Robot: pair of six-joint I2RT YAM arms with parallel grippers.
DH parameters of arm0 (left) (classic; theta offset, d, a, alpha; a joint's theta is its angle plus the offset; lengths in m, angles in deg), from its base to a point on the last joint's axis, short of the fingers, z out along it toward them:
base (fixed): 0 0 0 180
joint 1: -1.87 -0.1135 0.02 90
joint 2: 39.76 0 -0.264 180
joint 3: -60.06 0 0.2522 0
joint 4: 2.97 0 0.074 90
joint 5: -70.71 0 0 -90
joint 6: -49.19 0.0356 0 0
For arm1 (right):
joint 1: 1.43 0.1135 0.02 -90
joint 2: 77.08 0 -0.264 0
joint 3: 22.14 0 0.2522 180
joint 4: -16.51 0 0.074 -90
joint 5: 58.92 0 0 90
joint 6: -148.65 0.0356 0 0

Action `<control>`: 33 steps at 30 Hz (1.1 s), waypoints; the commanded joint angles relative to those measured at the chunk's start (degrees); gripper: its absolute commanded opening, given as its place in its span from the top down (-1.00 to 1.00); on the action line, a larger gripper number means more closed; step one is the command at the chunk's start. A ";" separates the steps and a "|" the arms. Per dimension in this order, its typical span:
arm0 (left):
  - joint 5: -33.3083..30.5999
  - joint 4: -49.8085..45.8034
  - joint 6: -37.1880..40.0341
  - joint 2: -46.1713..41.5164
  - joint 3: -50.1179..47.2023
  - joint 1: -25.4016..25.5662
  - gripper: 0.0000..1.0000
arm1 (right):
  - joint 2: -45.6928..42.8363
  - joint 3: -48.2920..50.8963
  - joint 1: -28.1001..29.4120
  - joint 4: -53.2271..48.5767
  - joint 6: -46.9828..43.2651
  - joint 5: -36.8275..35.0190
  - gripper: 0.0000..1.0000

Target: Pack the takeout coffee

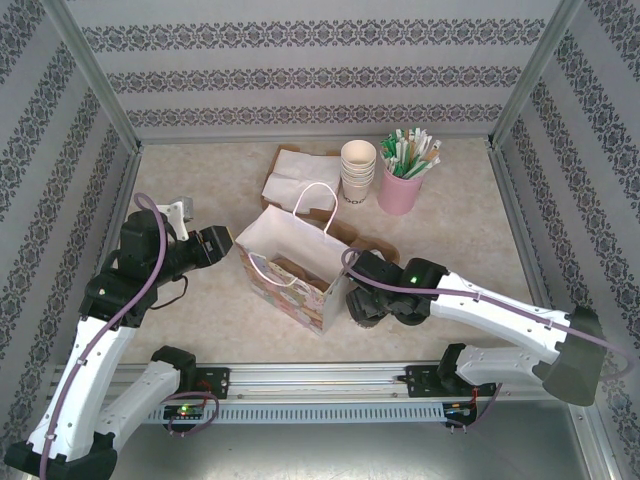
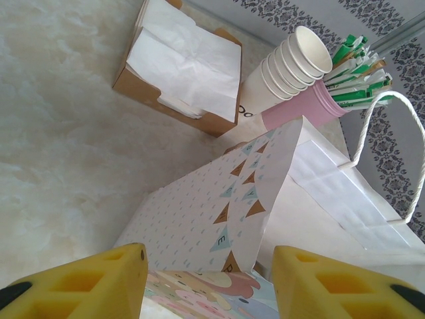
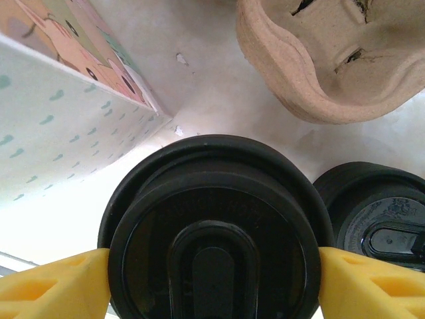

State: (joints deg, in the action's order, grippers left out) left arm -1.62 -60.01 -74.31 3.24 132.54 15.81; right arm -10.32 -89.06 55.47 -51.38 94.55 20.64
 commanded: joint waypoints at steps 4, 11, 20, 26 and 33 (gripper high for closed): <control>-0.54 -1.75 -0.51 -0.64 -0.71 0.60 -0.06 | 0.74 1.30 0.63 -0.27 0.44 -1.93 -0.52; -0.70 -1.56 -0.60 -0.64 -0.47 0.66 -0.06 | 0.94 2.01 0.66 -0.87 0.49 -3.05 -0.42; -0.46 -1.53 -0.87 -0.37 -0.24 0.64 -0.06 | -0.36 0.71 0.64 -3.53 1.04 -2.52 -0.35; -0.48 -1.71 -0.85 -0.29 -0.26 0.63 -0.06 | -2.35 0.39 0.58 -6.48 2.59 -1.90 -0.37; -0.27 -1.61 -1.14 -0.10 -0.36 0.64 -0.06 | -1.31 1.75 0.48 -5.26 3.29 -1.83 -0.45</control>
State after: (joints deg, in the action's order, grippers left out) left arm -1.60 -60.04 -74.39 3.35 132.54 15.81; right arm -11.94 -88.84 55.47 -55.05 96.52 19.52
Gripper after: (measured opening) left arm 0.530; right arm 0.721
